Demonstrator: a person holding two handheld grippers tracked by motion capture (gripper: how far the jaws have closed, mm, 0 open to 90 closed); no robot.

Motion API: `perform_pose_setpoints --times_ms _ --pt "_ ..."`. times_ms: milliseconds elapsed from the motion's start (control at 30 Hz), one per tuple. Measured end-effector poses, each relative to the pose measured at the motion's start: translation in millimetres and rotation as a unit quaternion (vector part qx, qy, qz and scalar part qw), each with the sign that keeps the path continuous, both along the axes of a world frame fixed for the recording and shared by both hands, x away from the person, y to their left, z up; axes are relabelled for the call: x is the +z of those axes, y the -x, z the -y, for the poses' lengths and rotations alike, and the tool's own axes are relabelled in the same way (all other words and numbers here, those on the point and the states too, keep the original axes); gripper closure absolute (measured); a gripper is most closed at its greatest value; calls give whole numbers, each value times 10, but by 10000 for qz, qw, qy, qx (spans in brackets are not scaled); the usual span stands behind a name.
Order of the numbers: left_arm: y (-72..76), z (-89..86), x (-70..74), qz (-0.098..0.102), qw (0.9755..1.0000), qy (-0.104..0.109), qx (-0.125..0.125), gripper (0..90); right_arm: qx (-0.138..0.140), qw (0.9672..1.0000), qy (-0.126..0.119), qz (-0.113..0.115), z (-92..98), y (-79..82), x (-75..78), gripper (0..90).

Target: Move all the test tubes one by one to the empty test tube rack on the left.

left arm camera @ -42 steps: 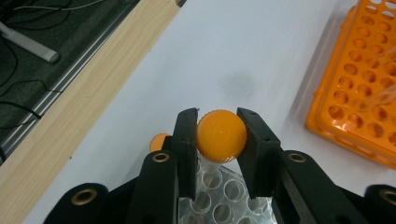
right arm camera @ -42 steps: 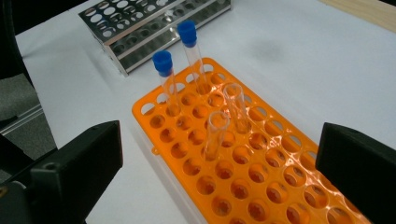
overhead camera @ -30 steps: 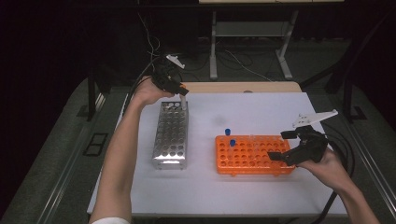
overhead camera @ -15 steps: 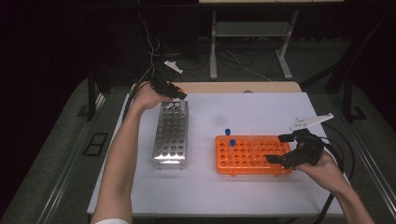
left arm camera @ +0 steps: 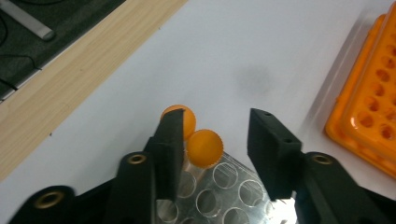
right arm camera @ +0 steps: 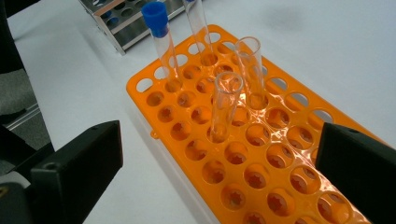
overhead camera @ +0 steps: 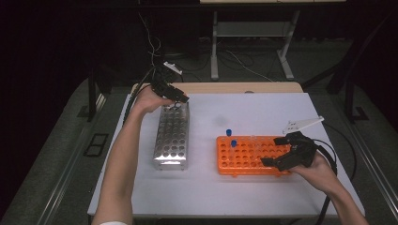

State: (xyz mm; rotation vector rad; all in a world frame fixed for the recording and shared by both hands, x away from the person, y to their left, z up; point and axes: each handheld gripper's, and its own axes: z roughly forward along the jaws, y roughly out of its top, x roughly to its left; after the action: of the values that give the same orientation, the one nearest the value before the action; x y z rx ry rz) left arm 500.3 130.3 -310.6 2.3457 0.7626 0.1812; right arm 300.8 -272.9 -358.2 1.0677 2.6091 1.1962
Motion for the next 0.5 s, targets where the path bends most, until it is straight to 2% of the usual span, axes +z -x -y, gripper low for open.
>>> perform_pose_setpoints --times_ms 67,100,300,367,433,500 --pt "24 -25 37 -27 10000 10 12 474 9 10000 40 -3 -19 -11 -16 14" --pt "41 -33 52 -16 10000 27 53 461 23 10000 42 -9 -27 -16 -20 49" --pt "154 -115 138 -38 9998 77 191 351 87 9999 122 -47 -81 -53 -75 60" --pt "206 -141 166 -21 9996 114 249 306 120 9998 122 -57 -93 -65 -102 144" --pt "266 -154 190 -2 9995 128 273 281 134 9998 97 -62 -101 -77 -130 157" --pt "323 -165 214 25 9994 160 299 247 143 9997 175 -68 -117 -87 -169 244"
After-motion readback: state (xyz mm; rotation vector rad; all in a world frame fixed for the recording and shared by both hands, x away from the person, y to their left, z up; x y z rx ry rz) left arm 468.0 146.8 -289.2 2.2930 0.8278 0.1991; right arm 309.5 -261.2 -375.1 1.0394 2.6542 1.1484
